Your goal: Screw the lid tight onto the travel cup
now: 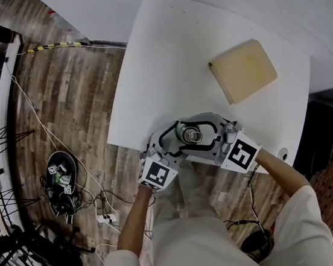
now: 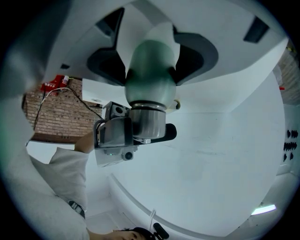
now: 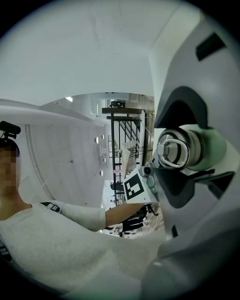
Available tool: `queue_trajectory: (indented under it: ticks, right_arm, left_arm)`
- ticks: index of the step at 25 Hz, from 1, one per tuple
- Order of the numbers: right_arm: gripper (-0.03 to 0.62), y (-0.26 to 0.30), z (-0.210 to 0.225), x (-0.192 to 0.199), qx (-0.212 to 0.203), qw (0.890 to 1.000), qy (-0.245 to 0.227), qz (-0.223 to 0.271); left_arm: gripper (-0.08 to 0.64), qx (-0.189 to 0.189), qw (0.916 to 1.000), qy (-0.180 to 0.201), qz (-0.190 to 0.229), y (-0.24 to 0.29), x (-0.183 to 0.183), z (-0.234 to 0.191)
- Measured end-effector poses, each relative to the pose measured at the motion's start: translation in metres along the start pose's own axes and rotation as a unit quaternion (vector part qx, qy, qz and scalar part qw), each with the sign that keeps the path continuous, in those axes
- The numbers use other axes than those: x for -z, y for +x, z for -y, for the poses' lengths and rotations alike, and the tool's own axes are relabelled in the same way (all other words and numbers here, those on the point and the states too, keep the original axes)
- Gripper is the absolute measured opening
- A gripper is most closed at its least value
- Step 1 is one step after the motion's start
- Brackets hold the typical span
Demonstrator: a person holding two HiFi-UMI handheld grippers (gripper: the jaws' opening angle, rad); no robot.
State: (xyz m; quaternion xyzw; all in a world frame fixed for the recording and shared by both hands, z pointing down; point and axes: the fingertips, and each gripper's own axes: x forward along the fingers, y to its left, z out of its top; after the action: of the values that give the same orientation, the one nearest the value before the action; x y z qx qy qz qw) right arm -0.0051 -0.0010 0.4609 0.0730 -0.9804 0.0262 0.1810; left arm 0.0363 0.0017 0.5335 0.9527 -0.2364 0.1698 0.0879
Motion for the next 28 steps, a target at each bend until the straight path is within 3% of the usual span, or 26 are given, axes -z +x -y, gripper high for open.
queue_trajectory:
  ticks: [12, 17, 24, 28]
  right_arm:
    - [0.259, -0.002, 0.01, 0.0, 0.146, 0.988, 0.039, 0.025]
    - [0.259, -0.003, 0.011, 0.003, 0.186, 0.981, 0.047, 0.006]
    - [0.259, -0.003, 0.018, 0.005, 0.277, 0.958, 0.064, -0.022]
    - [0.259, -0.006, 0.024, 0.003, 0.334, 0.939, 0.084, -0.014]
  left_arm:
    - [0.333, 0.005, 1.0, 0.008, -0.003, -0.001, 0.0, -0.002]
    - [0.333, 0.007, 0.9999, 0.012, -0.008, 0.0, 0.001, 0.0]
    - [0.333, 0.012, 0.9997, 0.016, -0.012, 0.001, 0.001, 0.0]
    - [0.333, 0.005, 0.9998, 0.013, -0.01, 0.001, 0.001, 0.0]
